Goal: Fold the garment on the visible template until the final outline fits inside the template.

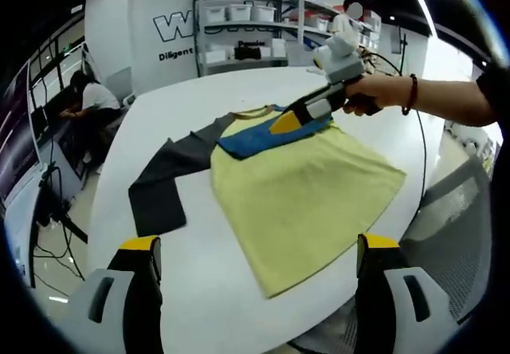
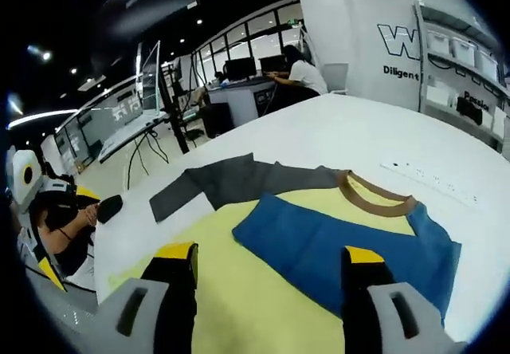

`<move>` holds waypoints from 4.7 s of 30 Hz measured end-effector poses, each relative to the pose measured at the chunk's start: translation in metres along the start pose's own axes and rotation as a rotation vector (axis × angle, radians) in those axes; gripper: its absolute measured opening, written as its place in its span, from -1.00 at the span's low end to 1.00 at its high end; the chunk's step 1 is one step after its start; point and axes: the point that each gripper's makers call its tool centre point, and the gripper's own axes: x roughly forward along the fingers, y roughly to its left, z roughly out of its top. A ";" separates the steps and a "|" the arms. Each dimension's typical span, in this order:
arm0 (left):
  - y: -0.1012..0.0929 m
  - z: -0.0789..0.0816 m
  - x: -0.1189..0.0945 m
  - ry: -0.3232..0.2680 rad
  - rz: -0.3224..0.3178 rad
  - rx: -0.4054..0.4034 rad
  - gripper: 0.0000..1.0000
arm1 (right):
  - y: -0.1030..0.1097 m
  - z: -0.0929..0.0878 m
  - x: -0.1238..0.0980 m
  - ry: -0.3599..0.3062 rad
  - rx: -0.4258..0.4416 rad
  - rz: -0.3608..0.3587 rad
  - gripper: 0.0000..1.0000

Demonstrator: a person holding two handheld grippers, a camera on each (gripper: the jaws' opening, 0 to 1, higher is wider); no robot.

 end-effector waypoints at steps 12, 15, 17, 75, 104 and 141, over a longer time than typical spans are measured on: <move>-0.009 0.005 0.003 -0.007 -0.017 0.004 0.98 | -0.020 -0.001 -0.037 -0.036 -0.040 -0.024 0.56; -0.011 0.006 0.004 -0.005 -0.021 0.010 0.98 | -0.025 0.003 -0.046 -0.092 -0.087 -0.016 0.48; -0.012 0.007 0.005 -0.007 -0.024 0.013 0.98 | -0.033 -0.003 -0.054 -0.084 -0.104 -0.035 0.45; -0.007 0.006 0.003 0.016 -0.021 0.035 0.97 | -0.158 -0.101 -0.094 0.047 -0.065 -0.390 -1.00; -0.008 0.005 0.000 0.011 -0.017 0.028 0.95 | -0.153 -0.107 -0.097 0.069 -0.152 -0.428 -1.00; -0.007 0.004 -0.003 0.017 -0.001 0.027 0.94 | -0.158 -0.108 -0.089 -0.007 0.214 -0.551 -0.82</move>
